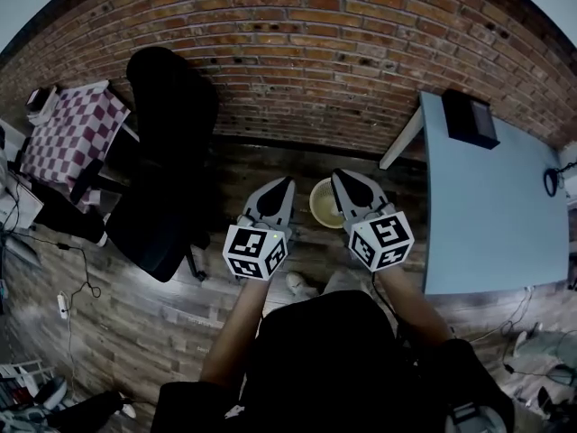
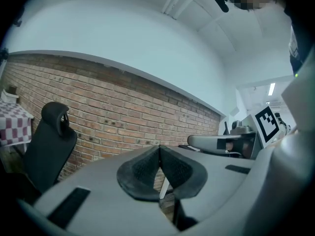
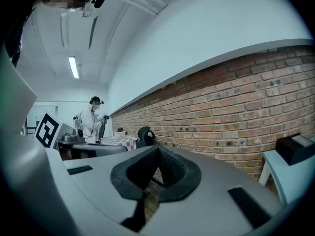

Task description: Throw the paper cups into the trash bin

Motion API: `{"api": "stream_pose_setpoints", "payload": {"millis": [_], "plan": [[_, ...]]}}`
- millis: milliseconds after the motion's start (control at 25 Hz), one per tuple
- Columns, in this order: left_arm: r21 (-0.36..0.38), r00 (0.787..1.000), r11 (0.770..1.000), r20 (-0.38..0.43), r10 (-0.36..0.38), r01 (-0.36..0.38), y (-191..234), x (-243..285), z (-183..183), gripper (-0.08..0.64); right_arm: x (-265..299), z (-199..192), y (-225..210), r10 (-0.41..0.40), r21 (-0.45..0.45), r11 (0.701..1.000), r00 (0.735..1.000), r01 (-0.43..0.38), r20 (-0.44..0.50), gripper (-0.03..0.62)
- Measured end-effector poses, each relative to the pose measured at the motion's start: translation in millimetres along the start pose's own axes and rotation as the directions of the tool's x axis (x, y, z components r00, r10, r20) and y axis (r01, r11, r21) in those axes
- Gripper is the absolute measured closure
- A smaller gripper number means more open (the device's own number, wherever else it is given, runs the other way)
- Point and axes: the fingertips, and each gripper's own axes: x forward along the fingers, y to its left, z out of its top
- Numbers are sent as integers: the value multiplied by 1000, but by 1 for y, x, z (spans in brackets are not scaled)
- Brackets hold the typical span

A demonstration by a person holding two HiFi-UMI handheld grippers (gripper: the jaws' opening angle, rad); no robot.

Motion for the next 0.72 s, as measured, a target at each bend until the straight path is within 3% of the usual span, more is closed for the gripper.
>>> {"api": "stream_pose_setpoints", "payload": {"millis": [320,720], "plan": [[0,1000,1000,19,-6,6,-29,-23,-1,551,-39,1,16,6,-13,1000,1000,-6,7,588],[11,999,999,35,-34,34,-100,-76,-15,551,-132,-11,42,-25,-14,1000,999,26,30,588]]}}
